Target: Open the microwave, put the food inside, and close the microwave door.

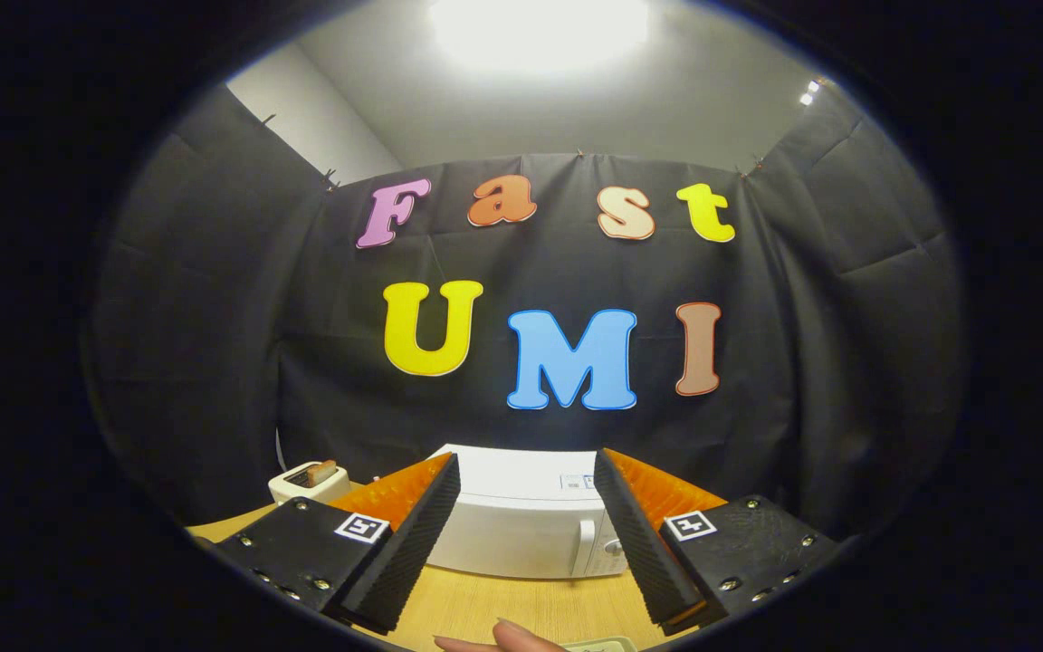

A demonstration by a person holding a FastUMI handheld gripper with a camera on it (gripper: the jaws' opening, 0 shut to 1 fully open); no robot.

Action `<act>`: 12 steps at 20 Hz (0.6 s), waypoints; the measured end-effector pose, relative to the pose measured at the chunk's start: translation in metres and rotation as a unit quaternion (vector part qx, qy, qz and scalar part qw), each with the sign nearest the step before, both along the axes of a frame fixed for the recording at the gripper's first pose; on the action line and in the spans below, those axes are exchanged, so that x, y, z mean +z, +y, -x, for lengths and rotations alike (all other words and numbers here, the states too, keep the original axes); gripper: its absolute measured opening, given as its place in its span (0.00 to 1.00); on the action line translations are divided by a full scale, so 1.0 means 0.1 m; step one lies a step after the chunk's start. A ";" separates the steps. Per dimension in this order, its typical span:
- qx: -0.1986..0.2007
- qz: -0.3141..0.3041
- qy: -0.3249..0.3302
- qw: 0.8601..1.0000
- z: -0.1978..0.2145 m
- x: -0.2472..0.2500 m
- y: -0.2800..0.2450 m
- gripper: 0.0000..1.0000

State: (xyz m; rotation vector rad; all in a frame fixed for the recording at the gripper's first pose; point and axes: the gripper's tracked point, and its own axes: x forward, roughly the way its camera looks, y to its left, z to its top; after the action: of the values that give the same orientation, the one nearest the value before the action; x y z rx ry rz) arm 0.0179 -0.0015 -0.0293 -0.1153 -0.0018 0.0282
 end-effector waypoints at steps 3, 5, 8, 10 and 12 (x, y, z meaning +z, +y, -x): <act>0.001 0.004 0.002 1.000 0.00 -0.05 -0.05 0.95; -0.002 0.004 0.000 1.000 0.00 -0.06 -0.11 0.95; -0.003 0.005 -0.001 1.000 0.01 -0.09 -0.15 0.95; -0.001 0.005 0.002 1.000 0.00 -0.10 -0.13 0.95; 0.001 0.004 0.001 1.000 0.01 -0.10 -0.11 0.95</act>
State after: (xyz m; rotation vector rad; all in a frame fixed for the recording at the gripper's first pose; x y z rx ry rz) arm 0.0167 -0.0129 -0.0393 -0.1237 0.0005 0.0294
